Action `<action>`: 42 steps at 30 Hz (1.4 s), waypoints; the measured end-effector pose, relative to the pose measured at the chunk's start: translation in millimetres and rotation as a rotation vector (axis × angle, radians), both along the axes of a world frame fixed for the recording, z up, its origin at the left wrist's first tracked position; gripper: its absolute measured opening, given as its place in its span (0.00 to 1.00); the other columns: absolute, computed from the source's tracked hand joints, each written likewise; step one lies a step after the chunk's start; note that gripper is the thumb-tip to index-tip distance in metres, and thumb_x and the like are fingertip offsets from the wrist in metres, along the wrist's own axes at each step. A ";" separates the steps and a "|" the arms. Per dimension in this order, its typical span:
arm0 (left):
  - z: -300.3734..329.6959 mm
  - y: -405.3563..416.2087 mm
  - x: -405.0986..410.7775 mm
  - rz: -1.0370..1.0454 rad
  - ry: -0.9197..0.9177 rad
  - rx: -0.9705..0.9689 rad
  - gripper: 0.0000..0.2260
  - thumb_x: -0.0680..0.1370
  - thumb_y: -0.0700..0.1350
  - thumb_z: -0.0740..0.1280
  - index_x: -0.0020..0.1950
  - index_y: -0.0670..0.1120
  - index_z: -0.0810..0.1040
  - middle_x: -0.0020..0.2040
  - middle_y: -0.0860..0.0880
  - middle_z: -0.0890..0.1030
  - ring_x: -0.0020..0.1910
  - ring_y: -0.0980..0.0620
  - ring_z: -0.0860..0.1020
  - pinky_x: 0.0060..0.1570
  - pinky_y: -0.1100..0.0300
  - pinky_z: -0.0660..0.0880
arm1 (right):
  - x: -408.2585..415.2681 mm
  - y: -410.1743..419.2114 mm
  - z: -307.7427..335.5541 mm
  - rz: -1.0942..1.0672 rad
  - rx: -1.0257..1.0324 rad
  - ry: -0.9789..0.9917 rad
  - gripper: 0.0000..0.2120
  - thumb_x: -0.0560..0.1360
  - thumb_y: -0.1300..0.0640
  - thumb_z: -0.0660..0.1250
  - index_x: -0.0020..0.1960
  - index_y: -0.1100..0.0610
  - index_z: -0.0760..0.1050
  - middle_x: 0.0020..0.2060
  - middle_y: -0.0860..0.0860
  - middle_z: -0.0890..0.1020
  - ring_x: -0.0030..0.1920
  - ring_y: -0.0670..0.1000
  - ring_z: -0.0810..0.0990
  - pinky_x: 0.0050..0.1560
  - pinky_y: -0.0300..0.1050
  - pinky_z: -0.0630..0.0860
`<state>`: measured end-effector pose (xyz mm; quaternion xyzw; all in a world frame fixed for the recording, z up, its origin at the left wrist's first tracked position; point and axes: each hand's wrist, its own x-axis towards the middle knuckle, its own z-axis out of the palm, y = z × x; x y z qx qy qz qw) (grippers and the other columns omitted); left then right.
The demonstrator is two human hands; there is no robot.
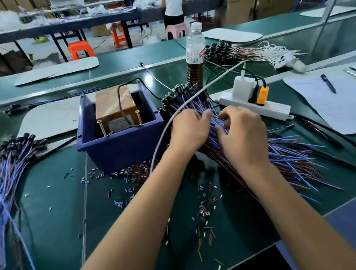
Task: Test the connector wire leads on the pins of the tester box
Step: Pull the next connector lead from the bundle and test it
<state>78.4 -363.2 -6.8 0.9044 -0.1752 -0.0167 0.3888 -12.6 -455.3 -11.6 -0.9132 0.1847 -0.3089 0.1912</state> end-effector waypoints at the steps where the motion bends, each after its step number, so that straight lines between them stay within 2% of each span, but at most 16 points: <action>1: 3.1 12.5 -7.0 -0.079 0.198 -0.096 0.22 0.83 0.54 0.65 0.33 0.45 0.70 0.30 0.48 0.72 0.28 0.49 0.68 0.30 0.57 0.63 | -0.1 7.0 1.5 0.020 0.003 -0.079 0.09 0.76 0.58 0.73 0.56 0.56 0.82 0.48 0.55 0.84 0.49 0.60 0.81 0.49 0.52 0.76; 3: 6.1 46.3 -19.4 -0.253 0.500 -0.179 0.18 0.83 0.49 0.64 0.35 0.45 0.73 0.29 0.49 0.72 0.25 0.52 0.67 0.24 0.64 0.63 | -1.1 23.2 5.5 0.075 -0.001 -0.242 0.05 0.77 0.60 0.70 0.52 0.57 0.82 0.45 0.54 0.83 0.45 0.59 0.81 0.45 0.53 0.76; 6: 8.7 114.6 -30.2 -0.389 0.578 -0.170 0.16 0.83 0.44 0.62 0.36 0.45 0.77 0.32 0.49 0.73 0.25 0.55 0.70 0.24 0.65 0.65 | -0.6 67.2 12.4 0.289 -0.017 -0.435 0.04 0.78 0.62 0.69 0.51 0.59 0.82 0.44 0.53 0.83 0.43 0.54 0.80 0.44 0.48 0.75; 8: 11.2 162.0 -32.7 -0.377 0.586 -0.267 0.13 0.82 0.43 0.63 0.38 0.46 0.79 0.32 0.50 0.74 0.25 0.56 0.69 0.23 0.66 0.64 | -1.1 102.8 13.1 0.494 -0.019 -0.451 0.04 0.79 0.63 0.68 0.52 0.60 0.82 0.45 0.53 0.84 0.44 0.53 0.81 0.44 0.47 0.77; 12: 15.0 256.0 -33.5 -0.139 0.552 -0.593 0.09 0.78 0.45 0.66 0.42 0.41 0.76 0.29 0.52 0.72 0.23 0.58 0.66 0.20 0.69 0.61 | 1.2 176.7 4.3 0.868 0.007 -0.233 0.08 0.82 0.59 0.66 0.59 0.58 0.80 0.42 0.52 0.85 0.41 0.56 0.83 0.40 0.56 0.79; 14: 11.5 283.4 -25.1 0.141 0.428 -0.673 0.11 0.79 0.43 0.66 0.36 0.44 0.73 0.27 0.53 0.70 0.22 0.57 0.65 0.21 0.69 0.61 | 8.0 206.4 -0.7 0.971 -0.022 -0.136 0.11 0.81 0.59 0.66 0.63 0.57 0.78 0.38 0.53 0.84 0.37 0.59 0.82 0.38 0.56 0.78; 16: 3.3 300.5 -9.4 0.597 0.102 -0.434 0.13 0.79 0.43 0.66 0.34 0.44 0.75 0.27 0.51 0.73 0.26 0.50 0.70 0.28 0.62 0.67 | 17.9 234.7 -6.5 1.040 -0.124 0.020 0.11 0.81 0.60 0.65 0.63 0.58 0.76 0.39 0.56 0.84 0.39 0.62 0.82 0.39 0.56 0.78; 18: -9.7 318.2 4.0 0.942 -0.217 0.073 0.09 0.78 0.47 0.67 0.42 0.43 0.80 0.39 0.44 0.80 0.42 0.43 0.76 0.44 0.53 0.71 | 30.2 257.9 -12.0 1.075 -0.212 0.247 0.10 0.81 0.59 0.64 0.61 0.58 0.75 0.45 0.60 0.83 0.46 0.65 0.82 0.44 0.55 0.78; 21: -24.0 340.7 10.7 1.070 -0.170 0.445 0.16 0.75 0.47 0.71 0.59 0.41 0.78 0.61 0.34 0.76 0.62 0.34 0.72 0.61 0.48 0.68 | 50.9 281.0 -13.5 1.095 -0.176 0.506 0.11 0.80 0.55 0.66 0.62 0.56 0.75 0.53 0.61 0.81 0.56 0.65 0.80 0.53 0.53 0.77; 23: -30.5 349.7 11.8 1.104 -0.097 0.436 0.20 0.74 0.44 0.71 0.63 0.38 0.74 0.64 0.32 0.75 0.63 0.32 0.72 0.62 0.46 0.70 | 63.8 289.0 -13.3 1.084 -0.204 0.554 0.12 0.81 0.52 0.67 0.62 0.55 0.76 0.57 0.59 0.83 0.61 0.63 0.79 0.57 0.51 0.74; 26: -31.7 358.2 12.0 1.120 -0.100 0.322 0.14 0.75 0.40 0.70 0.61 0.39 0.80 0.61 0.35 0.79 0.61 0.34 0.77 0.59 0.46 0.75 | 73.9 296.2 -12.2 1.069 -0.242 0.595 0.12 0.82 0.49 0.66 0.62 0.55 0.77 0.59 0.56 0.83 0.64 0.61 0.78 0.55 0.49 0.71; 30: -30.8 365.2 9.6 1.156 -0.181 0.159 0.08 0.79 0.44 0.71 0.53 0.42 0.86 0.52 0.39 0.85 0.54 0.36 0.82 0.53 0.48 0.79 | 75.3 291.6 -16.2 1.074 -0.133 0.620 0.08 0.81 0.49 0.68 0.56 0.52 0.78 0.50 0.51 0.82 0.58 0.58 0.79 0.48 0.46 0.67; 33: -27.3 360.0 9.7 1.239 -0.267 -0.003 0.11 0.82 0.45 0.65 0.53 0.41 0.85 0.51 0.40 0.85 0.53 0.37 0.80 0.45 0.53 0.70 | 74.8 288.1 -19.4 1.073 -0.043 0.606 0.05 0.80 0.48 0.69 0.51 0.49 0.76 0.45 0.49 0.78 0.53 0.56 0.78 0.47 0.45 0.68; 36: -23.9 353.3 11.6 1.272 -0.280 -0.168 0.12 0.83 0.42 0.60 0.53 0.40 0.83 0.51 0.41 0.84 0.52 0.39 0.79 0.45 0.53 0.68 | 74.0 285.7 -22.1 1.066 0.028 0.587 0.06 0.80 0.47 0.70 0.49 0.49 0.77 0.40 0.45 0.76 0.49 0.54 0.77 0.48 0.44 0.70; 39: -25.6 351.2 10.1 1.244 -0.283 -0.051 0.13 0.83 0.45 0.60 0.56 0.39 0.81 0.56 0.38 0.82 0.57 0.37 0.77 0.51 0.49 0.69 | 72.1 283.5 -24.1 1.072 0.055 0.571 0.07 0.79 0.47 0.71 0.52 0.50 0.79 0.40 0.46 0.77 0.50 0.55 0.79 0.49 0.46 0.75; 42: -30.1 354.0 7.8 1.203 -0.176 0.136 0.18 0.81 0.52 0.67 0.60 0.38 0.76 0.60 0.36 0.79 0.62 0.33 0.75 0.57 0.44 0.72 | 70.2 282.6 -24.0 1.082 0.048 0.563 0.07 0.79 0.48 0.71 0.53 0.50 0.80 0.41 0.47 0.77 0.51 0.55 0.80 0.51 0.46 0.76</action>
